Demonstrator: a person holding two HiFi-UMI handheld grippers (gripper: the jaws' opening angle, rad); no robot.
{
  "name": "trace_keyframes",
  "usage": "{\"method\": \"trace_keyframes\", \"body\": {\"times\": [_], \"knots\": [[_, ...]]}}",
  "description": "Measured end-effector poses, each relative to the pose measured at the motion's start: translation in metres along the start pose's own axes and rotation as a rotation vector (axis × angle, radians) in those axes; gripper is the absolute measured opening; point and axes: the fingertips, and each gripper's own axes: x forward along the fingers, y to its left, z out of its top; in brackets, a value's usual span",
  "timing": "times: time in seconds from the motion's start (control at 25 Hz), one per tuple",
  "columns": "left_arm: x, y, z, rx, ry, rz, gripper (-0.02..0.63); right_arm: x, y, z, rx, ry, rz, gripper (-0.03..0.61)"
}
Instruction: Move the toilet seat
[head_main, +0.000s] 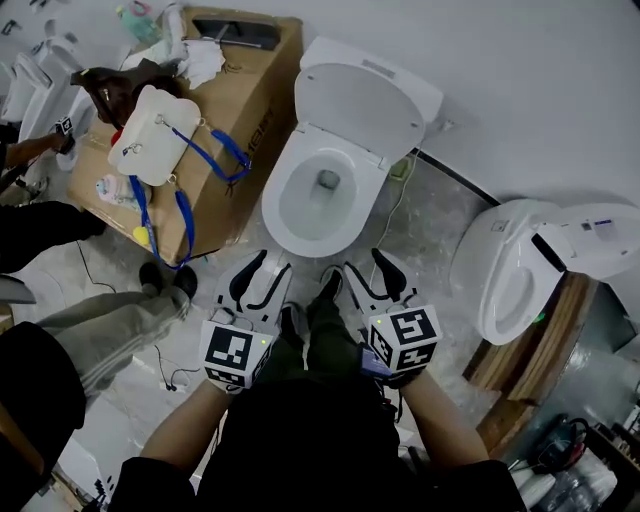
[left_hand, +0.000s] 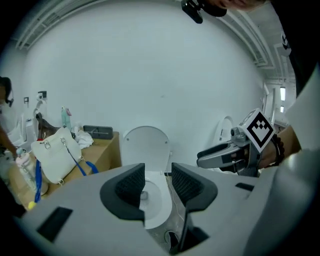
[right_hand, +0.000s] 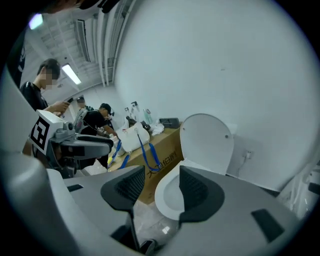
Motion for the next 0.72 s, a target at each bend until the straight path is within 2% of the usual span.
{"method": "trace_keyframes", "body": {"times": [0.16,0.36,0.72], "knots": [[0.034,0.019,-0.038,-0.012,0.087,0.045,0.158,0.033,-0.037,-0.035,0.063,0.093,0.015,0.232],[0.069,0.044,-0.088,-0.105,0.172,0.084,0.158,0.072,-0.064,-0.066,0.103,0.16,0.029,0.232],[0.122,0.071,-0.174,-0.222,0.308,0.049,0.158,0.13,-0.088,-0.119,0.303,0.198,-0.015,0.232]]}}
